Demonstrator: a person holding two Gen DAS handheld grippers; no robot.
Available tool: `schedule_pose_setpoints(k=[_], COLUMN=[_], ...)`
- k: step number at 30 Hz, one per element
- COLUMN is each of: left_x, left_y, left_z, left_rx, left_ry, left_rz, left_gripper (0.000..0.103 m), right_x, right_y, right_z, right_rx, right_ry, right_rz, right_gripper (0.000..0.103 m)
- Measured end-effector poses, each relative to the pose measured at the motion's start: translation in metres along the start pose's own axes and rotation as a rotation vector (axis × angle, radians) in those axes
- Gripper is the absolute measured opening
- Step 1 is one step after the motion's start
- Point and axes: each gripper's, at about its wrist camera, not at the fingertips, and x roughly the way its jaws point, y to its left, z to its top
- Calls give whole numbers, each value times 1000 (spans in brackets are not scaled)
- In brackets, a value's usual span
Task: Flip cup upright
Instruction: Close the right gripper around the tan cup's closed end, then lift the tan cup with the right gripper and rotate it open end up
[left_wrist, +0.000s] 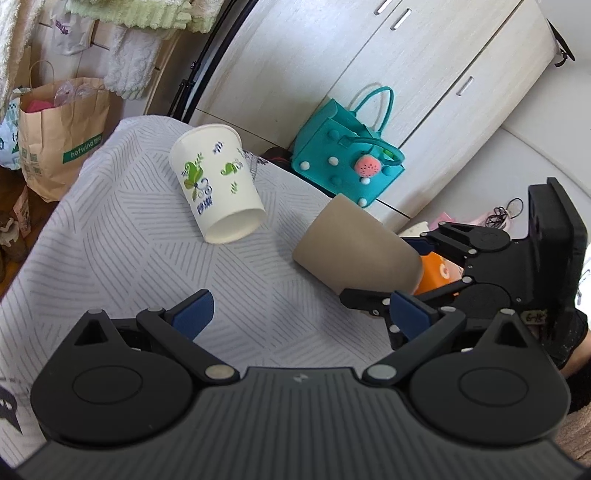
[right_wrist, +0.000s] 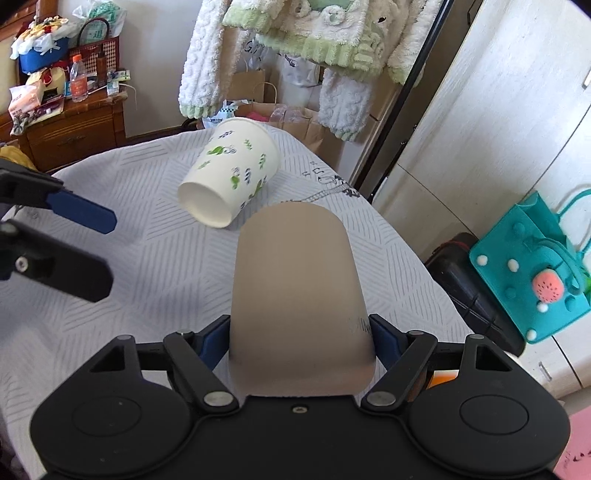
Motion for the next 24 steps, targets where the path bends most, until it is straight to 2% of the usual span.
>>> schedule_pose_setpoints(k=[6,24], left_x=[-12,-43], left_y=[0,-23], left_z=[-15,-44], left_rx=[-18,32], left_ry=[23,61], left_rz=[-35,-92], left_gripper=[103,103], right_x=[-16,-63], right_y=[14,62], right_z=[-17,-56], right_rx=[26,71], right_ry=[29,51], right_rz=[-29,-59], right_gripper=[82,82])
